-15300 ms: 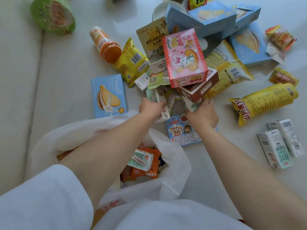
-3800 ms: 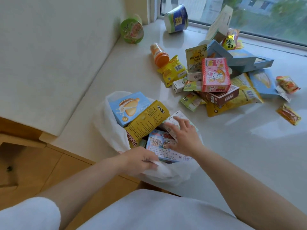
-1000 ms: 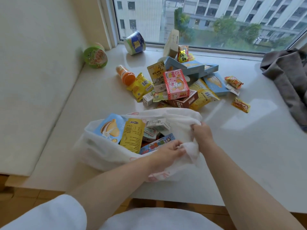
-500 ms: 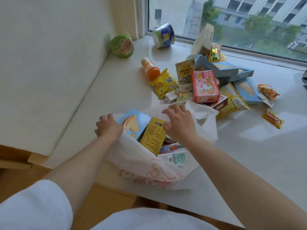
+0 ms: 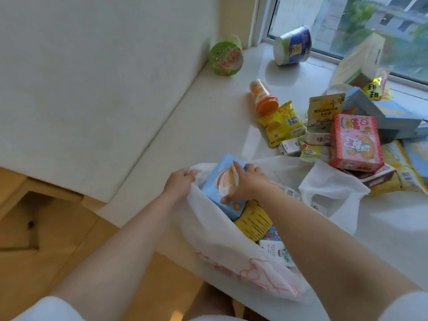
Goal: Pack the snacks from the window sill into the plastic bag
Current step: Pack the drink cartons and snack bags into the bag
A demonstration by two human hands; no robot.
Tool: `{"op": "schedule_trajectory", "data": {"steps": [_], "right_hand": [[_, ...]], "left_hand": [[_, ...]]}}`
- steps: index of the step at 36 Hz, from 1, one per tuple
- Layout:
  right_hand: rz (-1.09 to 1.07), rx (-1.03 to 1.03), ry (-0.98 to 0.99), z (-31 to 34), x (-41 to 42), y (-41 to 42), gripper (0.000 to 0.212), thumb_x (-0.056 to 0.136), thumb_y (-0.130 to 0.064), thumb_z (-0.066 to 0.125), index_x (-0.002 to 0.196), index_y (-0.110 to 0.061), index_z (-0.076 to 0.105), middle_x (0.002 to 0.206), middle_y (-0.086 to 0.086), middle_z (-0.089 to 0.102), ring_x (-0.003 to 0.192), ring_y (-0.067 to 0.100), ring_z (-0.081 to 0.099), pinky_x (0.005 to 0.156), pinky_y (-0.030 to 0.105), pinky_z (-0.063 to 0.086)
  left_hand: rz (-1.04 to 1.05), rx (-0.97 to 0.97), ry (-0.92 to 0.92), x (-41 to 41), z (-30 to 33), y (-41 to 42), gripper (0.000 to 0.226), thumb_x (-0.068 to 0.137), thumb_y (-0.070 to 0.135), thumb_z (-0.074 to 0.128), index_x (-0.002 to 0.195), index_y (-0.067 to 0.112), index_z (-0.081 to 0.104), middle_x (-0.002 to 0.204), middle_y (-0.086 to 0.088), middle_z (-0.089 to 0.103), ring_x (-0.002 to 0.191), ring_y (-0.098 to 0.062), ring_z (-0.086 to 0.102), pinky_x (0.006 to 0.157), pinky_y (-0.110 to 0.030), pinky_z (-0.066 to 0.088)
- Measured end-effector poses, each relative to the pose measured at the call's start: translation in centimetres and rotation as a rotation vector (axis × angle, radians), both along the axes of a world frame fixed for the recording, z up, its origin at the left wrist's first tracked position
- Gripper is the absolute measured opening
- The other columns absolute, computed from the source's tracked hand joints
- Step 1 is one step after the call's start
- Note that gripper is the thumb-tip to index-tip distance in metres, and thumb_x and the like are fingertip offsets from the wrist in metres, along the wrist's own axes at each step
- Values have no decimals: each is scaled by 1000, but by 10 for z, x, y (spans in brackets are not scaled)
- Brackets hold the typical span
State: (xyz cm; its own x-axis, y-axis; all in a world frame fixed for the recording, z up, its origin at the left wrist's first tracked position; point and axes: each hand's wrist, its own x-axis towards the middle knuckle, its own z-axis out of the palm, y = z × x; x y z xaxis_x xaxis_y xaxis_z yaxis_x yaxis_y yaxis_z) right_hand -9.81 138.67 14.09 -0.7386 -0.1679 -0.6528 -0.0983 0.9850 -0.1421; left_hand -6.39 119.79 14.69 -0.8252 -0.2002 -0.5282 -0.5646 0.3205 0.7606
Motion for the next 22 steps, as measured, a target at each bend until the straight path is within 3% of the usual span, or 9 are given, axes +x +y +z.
{"op": "schedule_trajectory", "data": {"steps": [3,6,8,10,13,18,22], "right_hand": [[3,-19,1,2,-3,7,130,55,-76,68,149,-29,-7,153,12,11,138,37,16,112,48,22],[-55,-16,22,5,-15,17,133,56,-76,68,150,-26,-11,155,13,10,141,37,12,113,47,19],[-137,-59,3,7,-23,21,131,58,-74,69,151,-24,-9,152,14,17,140,35,19,112,47,24],[-174,-89,-22,11,-22,20,120,62,-70,71,151,-18,9,147,12,29,134,32,31,106,44,32],[-101,-84,47,18,-4,11,85,69,-63,70,134,-17,40,130,6,46,118,27,48,91,38,40],[150,-154,168,9,46,0,47,82,-50,61,112,-14,60,114,4,56,107,26,54,75,29,36],[277,-42,143,2,60,1,50,90,-51,48,116,-11,63,123,8,53,118,28,44,87,33,35]], "left_hand": [[-2,89,26,-1,5,-5,19,92,34,54,81,30,70,92,-2,64,83,-18,56,78,-31,43],[4,154,36,-1,11,-6,24,95,33,51,84,32,72,97,-4,67,87,-17,58,80,-32,45],[34,181,54,-4,15,-5,25,97,31,49,85,28,72,94,-4,66,84,-17,57,77,-32,44],[58,167,74,-7,19,-8,25,97,30,50,83,27,71,94,-3,67,84,-18,58,76,-33,45],[139,143,91,-11,21,-13,23,92,32,53,80,29,72,98,-7,71,88,-22,61,81,-39,50],[265,275,189,-13,24,-10,28,98,24,50,74,18,63,76,-5,54,70,-17,48,64,-30,38],[319,499,232,-12,34,-14,27,101,17,41,83,18,61,78,-1,56,69,-12,53,65,-27,44]]}}
